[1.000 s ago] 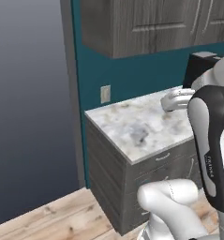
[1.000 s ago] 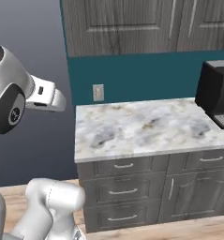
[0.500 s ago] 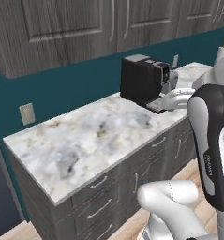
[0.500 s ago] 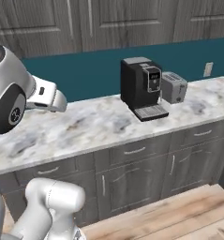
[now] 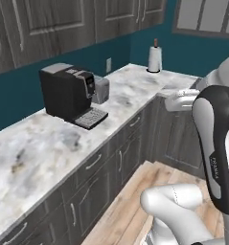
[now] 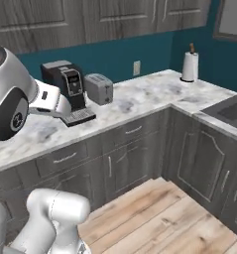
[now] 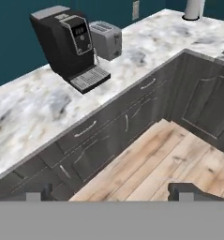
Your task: Navigate to the sink.
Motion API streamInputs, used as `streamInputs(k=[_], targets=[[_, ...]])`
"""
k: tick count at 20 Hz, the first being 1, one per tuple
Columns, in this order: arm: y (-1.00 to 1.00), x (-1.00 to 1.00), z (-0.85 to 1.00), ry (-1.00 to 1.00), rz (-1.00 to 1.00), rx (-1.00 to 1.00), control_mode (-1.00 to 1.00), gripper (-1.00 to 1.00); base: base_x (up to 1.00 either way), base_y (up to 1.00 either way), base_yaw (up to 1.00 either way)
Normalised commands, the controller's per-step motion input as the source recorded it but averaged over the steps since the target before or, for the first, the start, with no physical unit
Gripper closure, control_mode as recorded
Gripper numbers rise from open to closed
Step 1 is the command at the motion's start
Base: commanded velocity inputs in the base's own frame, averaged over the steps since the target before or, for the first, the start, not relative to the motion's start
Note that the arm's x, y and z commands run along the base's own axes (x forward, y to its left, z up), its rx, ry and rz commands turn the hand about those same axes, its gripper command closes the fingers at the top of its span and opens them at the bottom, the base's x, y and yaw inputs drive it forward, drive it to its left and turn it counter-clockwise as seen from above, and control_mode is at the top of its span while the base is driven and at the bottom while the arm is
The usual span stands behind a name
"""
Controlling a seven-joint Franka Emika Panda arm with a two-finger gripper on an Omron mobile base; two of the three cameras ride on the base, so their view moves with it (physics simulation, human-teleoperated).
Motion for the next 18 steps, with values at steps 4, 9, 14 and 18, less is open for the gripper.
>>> streamInputs(k=[4, 9, 14, 18], targets=[[0.00, 0.00, 0.00, 0.00, 0.00, 0.00, 1.00, -1.00, 0.00, -0.98, -0.58], [0.00, 0.00, 0.00, 0.00, 0.00, 0.00, 1.00, -1.00, 0.02, -0.67, -0.67], [0.00, 0.00, 0.00, 0.00, 0.00, 0.00, 1.00, -1.00, 0.47, 0.04, -0.59], [0.00, 0.00, 0.00, 0.00, 0.00, 0.00, 1.00, -1.00, 0.80, 0.29, -0.42]])
